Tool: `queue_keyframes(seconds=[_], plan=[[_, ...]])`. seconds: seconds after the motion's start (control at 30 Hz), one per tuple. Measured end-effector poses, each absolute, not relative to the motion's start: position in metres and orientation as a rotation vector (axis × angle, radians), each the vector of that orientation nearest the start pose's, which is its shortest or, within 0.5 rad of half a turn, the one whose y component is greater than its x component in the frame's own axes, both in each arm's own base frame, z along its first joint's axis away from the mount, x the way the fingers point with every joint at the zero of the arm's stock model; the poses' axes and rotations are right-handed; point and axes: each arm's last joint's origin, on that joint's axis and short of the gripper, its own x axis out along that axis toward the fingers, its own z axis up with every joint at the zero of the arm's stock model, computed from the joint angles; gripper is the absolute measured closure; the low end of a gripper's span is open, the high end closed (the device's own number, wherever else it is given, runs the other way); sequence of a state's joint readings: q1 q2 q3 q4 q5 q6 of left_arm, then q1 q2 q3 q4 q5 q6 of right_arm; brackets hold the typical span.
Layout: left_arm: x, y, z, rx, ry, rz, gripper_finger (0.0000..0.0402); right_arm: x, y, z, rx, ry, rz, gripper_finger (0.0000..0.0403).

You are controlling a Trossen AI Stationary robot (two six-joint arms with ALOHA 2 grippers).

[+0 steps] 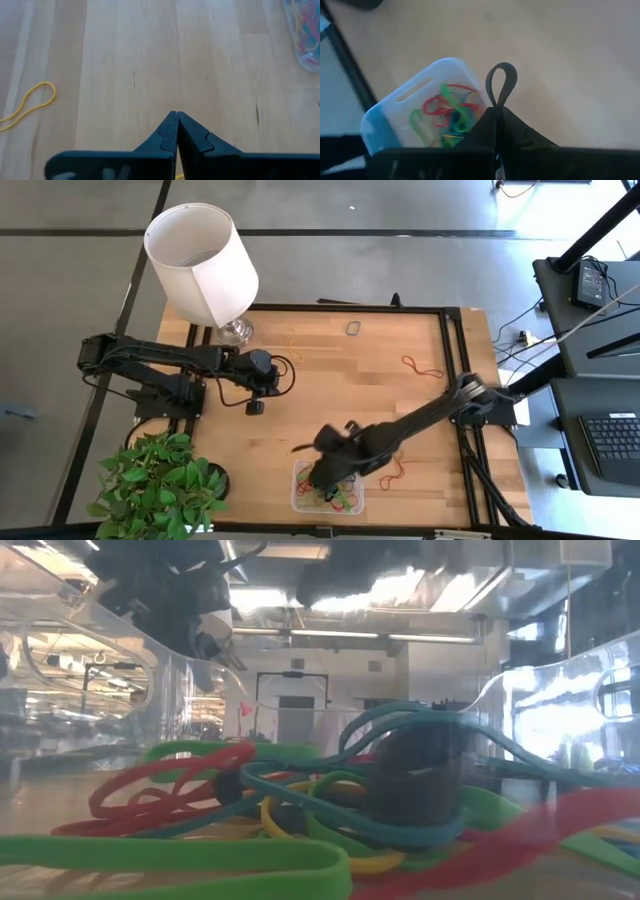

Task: Pick and place rubber bands into bin
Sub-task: Put the black rubber band into the transparent bin

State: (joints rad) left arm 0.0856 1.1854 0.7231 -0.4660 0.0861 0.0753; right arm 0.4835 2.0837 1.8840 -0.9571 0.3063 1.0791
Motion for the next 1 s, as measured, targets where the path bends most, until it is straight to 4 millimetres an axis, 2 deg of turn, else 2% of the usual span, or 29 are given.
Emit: queue_keyframes(seconds=[0.23, 0.63, 0.73, 1.0], plan=[[0.224, 0.017, 0.215, -0.003, 0.925, -0.043, 0.0399, 0.428, 0.219, 0.228, 0.525, 1.102, -0.284, 0.0401], [0.224, 0.017, 0.215, -0.005, 0.928, -0.046, 0.0400, 0.440, 0.222, 0.206, 0.505, 1.167, -0.203, 0.0399], [0.223, 0.016, 0.215, -0.005, 0.931, -0.047, 0.0399, 0.443, 0.219, 0.203, 0.513, 1.159, -0.207, 0.0382], [0.223, 0.016, 0.215, -0.001, 0.930, -0.055, 0.0399, 0.445, 0.213, 0.203, 0.525, 1.179, -0.208, 0.0297]])
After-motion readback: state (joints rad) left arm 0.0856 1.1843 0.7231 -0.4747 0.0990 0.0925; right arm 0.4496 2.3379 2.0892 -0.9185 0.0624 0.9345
